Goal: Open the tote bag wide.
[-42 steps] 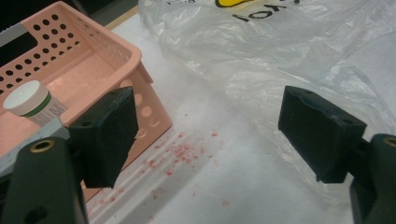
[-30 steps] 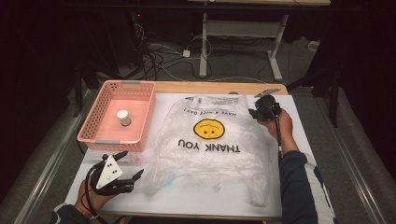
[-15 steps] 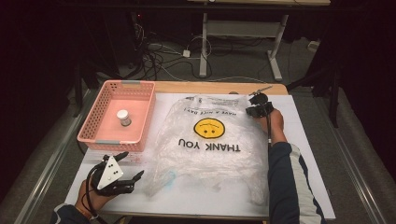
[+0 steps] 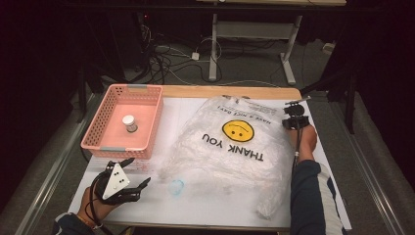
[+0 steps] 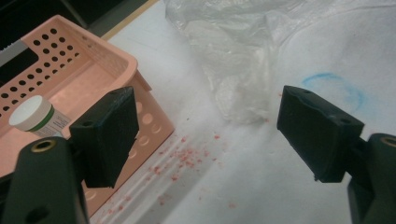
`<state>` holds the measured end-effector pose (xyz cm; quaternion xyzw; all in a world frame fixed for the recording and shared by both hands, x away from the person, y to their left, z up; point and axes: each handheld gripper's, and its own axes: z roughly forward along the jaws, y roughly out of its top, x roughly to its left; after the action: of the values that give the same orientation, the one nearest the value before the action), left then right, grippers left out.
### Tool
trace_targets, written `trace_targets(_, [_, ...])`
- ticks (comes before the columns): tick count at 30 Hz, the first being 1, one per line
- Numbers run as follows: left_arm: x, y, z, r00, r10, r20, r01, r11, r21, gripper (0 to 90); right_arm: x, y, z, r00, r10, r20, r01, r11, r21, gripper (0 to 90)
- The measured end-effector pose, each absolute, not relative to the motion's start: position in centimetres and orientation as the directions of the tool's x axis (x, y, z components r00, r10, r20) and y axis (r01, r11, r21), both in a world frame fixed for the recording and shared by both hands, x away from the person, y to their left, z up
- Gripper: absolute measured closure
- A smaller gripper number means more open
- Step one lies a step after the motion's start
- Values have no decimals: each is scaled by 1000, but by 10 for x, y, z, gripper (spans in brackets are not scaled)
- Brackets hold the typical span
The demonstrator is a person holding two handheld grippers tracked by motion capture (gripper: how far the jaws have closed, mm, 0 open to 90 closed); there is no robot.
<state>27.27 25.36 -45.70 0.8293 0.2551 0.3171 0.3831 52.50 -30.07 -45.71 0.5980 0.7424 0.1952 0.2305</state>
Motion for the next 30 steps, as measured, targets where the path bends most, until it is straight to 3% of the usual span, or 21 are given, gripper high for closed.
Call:
trace_targets(11, [275,256,-457,658,688,308,203,-555,807,202,446,-311,-460,-275,954,-117,756,290,587,900])
trace_targets(20, [279,251,-459,659,682,317,208,-570,795,202,412,-308,-453,-347,928,-134,677,347,649,843])
trace_targets(24, [279,251,-459,658,681,320,204,-570,796,202,384,-286,-421,-449,883,-141,529,390,754,736])
trace_targets(25, [279,252,-459,657,682,321,204,-570,796,202,384,-286,-421,-449,883,-141,529,390,754,736])
trace_targets(26, [279,252,-459,655,684,321,204,-570,796,201,372,-268,-408,-517,840,-166,457,435,776,706])
trace_targets(30, [278,253,-459,652,688,319,206,-566,798,201,355,-236,-393,-624,766,-153,363,458,811,676])
